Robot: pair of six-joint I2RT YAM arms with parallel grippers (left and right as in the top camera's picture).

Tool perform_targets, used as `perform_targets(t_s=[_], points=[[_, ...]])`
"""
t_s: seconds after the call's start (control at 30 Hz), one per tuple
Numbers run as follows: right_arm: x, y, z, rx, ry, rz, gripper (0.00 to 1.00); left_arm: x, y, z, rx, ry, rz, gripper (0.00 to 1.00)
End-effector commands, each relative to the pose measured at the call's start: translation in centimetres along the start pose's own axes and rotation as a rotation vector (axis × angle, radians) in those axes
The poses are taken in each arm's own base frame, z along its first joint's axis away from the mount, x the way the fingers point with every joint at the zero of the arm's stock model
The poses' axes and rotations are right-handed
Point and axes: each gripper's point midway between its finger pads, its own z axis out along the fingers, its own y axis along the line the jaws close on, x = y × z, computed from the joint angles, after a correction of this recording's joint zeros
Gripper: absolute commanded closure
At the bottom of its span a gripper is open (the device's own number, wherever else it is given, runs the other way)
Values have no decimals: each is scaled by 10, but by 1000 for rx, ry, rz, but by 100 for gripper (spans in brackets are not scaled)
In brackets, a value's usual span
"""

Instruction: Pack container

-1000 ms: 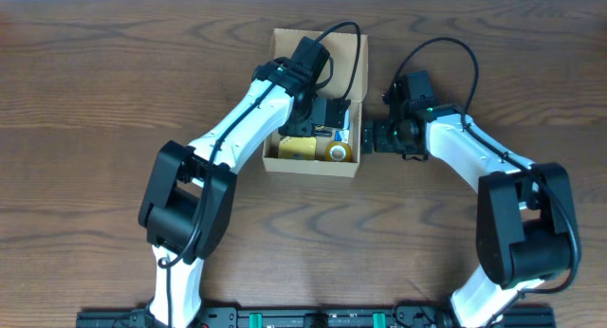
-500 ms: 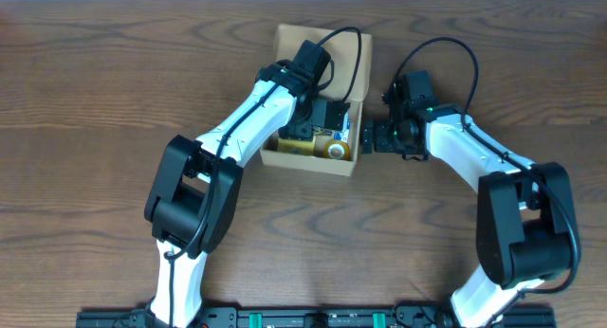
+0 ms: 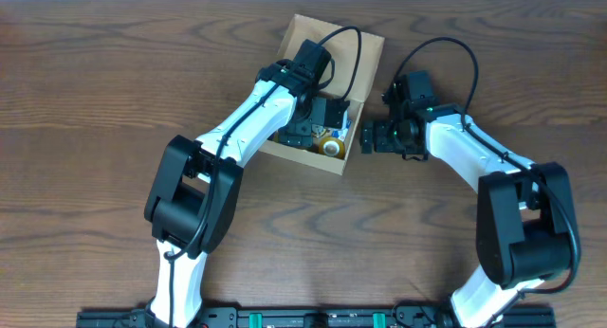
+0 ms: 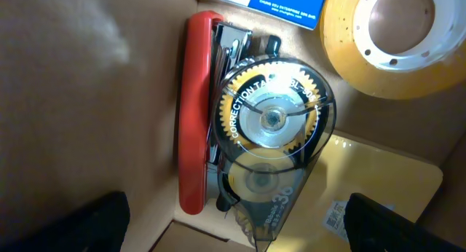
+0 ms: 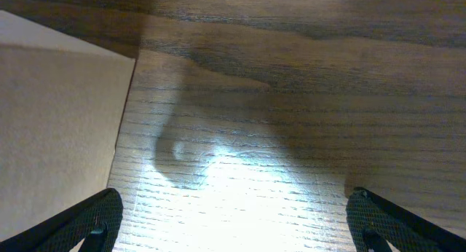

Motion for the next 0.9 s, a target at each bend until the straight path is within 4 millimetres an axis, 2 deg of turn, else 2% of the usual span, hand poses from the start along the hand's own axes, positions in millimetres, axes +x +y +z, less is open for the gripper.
perform_targets(t_s=[0.0,0.3,0.53,0.6,0.67,0.87], points=[[1,-2,0,-1,3,-6,1,-1,17,-31,-85,2,-46,5],[1,-2,0,-1,3,-6,1,-25,25,-83,-159,-116,-236,5],[1,-2,0,-1,3,-6,1,-30,32,-135,-228,-197,-435,5],[1,-2,0,-1,3,-6,1,-24,28,-148,-222,-202,-518,5],[1,-2,0,-1,3,-6,1,-13,22,-152,-199,-189,-607,5],[1,-2,0,-1,3,-6,1,20,6,-146,-81,-145,-903,3]])
